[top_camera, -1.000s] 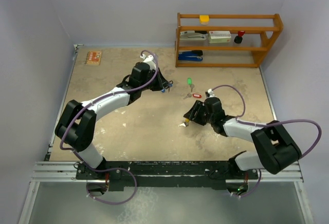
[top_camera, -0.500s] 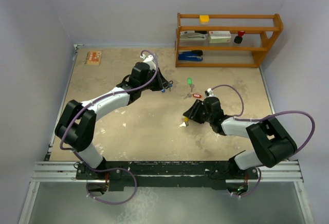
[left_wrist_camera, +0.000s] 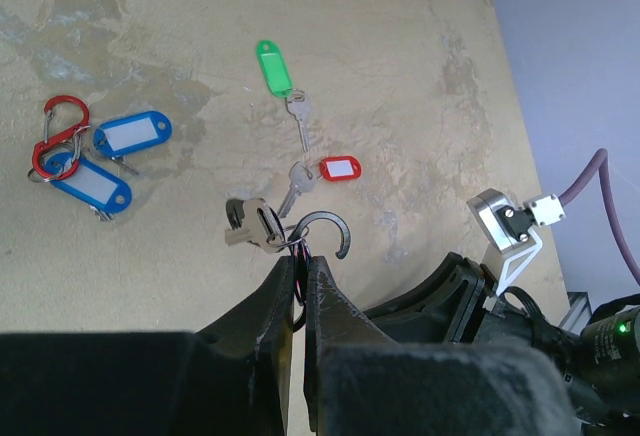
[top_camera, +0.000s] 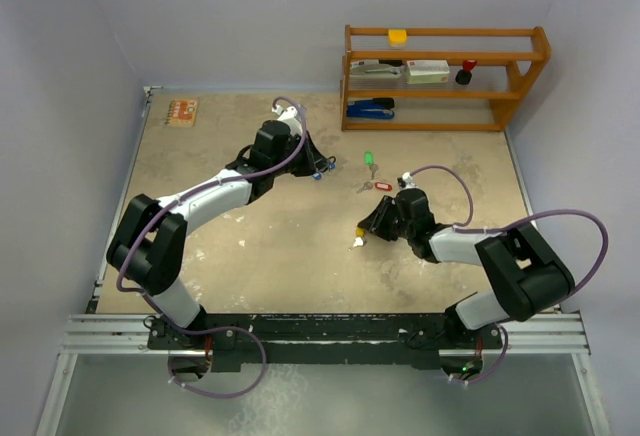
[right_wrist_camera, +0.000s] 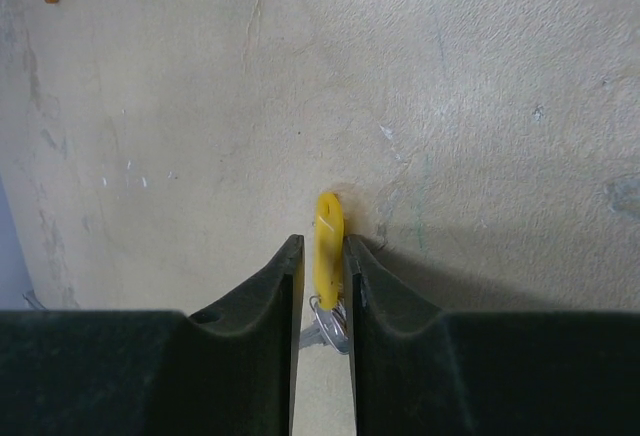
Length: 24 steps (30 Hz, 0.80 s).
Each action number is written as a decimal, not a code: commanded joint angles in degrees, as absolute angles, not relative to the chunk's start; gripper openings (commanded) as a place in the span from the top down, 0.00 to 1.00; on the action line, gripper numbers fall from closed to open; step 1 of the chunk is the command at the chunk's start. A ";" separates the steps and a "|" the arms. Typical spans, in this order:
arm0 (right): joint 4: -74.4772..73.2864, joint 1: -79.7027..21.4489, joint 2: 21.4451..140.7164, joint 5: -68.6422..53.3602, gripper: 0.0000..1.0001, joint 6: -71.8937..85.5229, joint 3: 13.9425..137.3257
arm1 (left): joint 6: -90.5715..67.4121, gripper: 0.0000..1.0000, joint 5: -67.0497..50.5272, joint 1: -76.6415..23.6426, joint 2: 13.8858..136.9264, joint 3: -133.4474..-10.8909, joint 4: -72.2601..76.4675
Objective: Put the keys on the keyring
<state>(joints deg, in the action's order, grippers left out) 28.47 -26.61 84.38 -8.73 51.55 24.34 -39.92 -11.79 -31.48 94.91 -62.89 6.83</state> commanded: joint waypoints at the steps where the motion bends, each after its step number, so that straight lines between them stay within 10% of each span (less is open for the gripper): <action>1: 27.98 -26.54 85.47 -9.48 0.77 50.59 23.69 | -40.25 1.00 -12.43 -30.95 93.69 -62.67 10.28; 13: 32.17 -26.54 80.83 -9.41 1.00 45.62 23.20 | -40.25 1.00 -12.56 -30.85 93.80 -62.53 10.45; 24: 31.51 -26.54 70.20 -6.81 1.00 36.48 28.24 | -40.95 1.00 -15.34 -30.95 95.29 -62.76 12.29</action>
